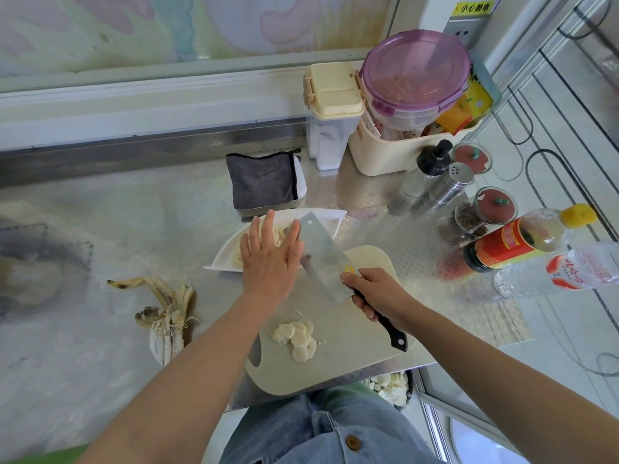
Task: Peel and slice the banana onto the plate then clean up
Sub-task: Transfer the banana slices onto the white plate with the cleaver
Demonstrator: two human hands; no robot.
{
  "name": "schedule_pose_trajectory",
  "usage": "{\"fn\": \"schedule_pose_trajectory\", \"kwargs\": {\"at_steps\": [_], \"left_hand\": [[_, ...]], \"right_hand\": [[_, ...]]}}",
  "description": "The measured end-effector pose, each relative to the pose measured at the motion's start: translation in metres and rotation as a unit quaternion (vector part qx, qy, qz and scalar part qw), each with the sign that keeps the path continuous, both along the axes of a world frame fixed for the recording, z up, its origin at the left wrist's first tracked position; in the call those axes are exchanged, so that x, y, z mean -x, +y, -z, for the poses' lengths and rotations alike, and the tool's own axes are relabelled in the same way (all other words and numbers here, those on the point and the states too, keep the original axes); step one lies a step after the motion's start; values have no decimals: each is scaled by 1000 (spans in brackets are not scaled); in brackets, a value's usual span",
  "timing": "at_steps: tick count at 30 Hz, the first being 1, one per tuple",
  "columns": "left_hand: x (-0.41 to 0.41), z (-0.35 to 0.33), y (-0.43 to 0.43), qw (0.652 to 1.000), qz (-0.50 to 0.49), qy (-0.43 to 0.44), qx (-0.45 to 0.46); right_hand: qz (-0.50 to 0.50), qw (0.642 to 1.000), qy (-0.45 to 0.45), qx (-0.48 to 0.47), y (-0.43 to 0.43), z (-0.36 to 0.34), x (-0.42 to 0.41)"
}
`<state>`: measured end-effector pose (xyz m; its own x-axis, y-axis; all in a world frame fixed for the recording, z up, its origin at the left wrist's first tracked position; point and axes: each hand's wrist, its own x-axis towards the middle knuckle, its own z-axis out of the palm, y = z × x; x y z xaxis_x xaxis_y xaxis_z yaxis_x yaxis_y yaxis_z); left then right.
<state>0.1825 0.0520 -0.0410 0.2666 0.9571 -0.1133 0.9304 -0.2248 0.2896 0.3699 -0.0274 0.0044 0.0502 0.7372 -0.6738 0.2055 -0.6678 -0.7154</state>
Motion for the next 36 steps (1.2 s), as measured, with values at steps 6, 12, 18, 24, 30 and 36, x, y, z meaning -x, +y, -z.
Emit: {"fn": "schedule_pose_trajectory", "kwargs": {"at_steps": [6, 12, 18, 24, 30, 36], "left_hand": [[12, -1, -1, 1000, -15, 9, -4], [2, -6, -11, 998, 52, -17, 20], [25, -5, -8, 999, 19, -10, -47], [27, -4, -11, 996, -68, 23, -47], [32, 4, -17, 992, -116, 44, 20], [37, 1, -19, 993, -106, 28, 32]], "right_hand": [[64, 998, 17, 16, -2, 1, -7], [67, 997, 33, 37, 7, 2, 1], [88, 996, 19, 0, 5, 0, -7], [16, 980, -189, -68, -3, 8, -24], [-85, 933, -334, -108, -6, 4, -17], [-171, 901, -382, -111, 5, -12, 14]]}}
